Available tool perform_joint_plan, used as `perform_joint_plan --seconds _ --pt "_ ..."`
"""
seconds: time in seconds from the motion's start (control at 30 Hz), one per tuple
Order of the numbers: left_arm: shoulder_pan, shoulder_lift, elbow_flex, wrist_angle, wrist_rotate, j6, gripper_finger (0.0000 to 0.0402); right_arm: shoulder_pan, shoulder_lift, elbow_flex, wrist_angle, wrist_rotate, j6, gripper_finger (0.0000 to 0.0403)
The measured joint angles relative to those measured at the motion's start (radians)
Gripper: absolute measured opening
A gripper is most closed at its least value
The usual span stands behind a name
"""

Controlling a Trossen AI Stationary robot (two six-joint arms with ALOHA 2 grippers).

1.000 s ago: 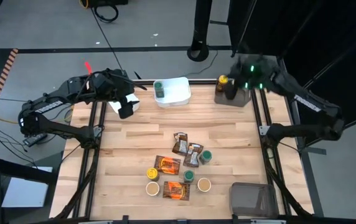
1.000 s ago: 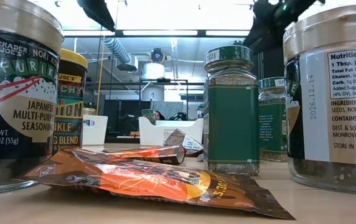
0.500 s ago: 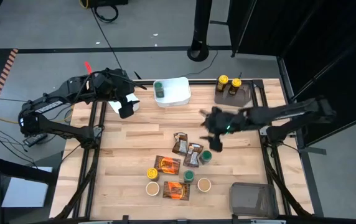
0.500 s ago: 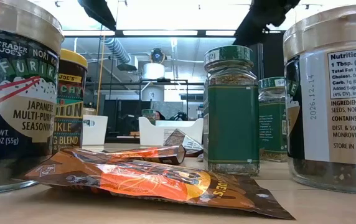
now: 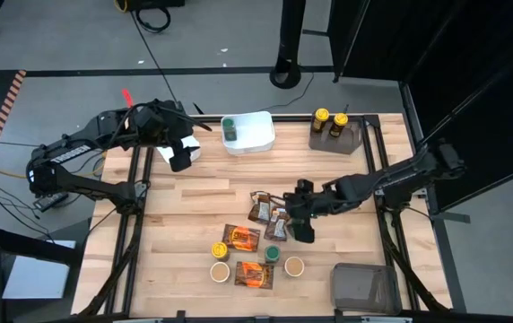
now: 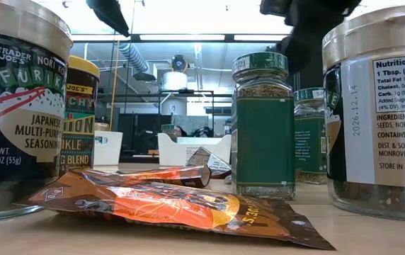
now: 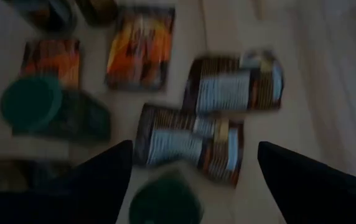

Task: Sort spices by type
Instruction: Put the top green seasoning bottle into the right white bin

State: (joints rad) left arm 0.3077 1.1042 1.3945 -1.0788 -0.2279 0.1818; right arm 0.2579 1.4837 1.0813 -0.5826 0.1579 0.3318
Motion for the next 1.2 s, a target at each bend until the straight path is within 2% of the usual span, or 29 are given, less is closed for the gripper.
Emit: perform_joint_plan --seconds 0.17,0.6,0.77,1.0,1.2 --pt "0.000 0.000 0.000 0.002 0.000 -0.002 0.0325 0.044 0.015 -0.005 -0.116 0.012 0.085 0.0352" --pt "0.000 0.000 0.000 0.012 0.000 -0.003 0.0325 0.062 0.130 -0.006 -0.114 -0.002 0.095 0.0348" --pt "0.000 0.000 0.000 0.012 0.000 -0.003 0.0325 0.054 0.135 -0.006 -0.107 -0.004 0.079 0.0305" --pt "0.000 0.000 0.000 0.011 0.000 -0.003 0.0325 0.031 0.130 -0.005 -0.110 -0.029 0.088 0.0206" --pt "0.000 0.000 0.000 0.011 0.000 -0.003 0.0325 0.015 0.130 -0.004 -0.111 -0.032 0.089 0.0206"
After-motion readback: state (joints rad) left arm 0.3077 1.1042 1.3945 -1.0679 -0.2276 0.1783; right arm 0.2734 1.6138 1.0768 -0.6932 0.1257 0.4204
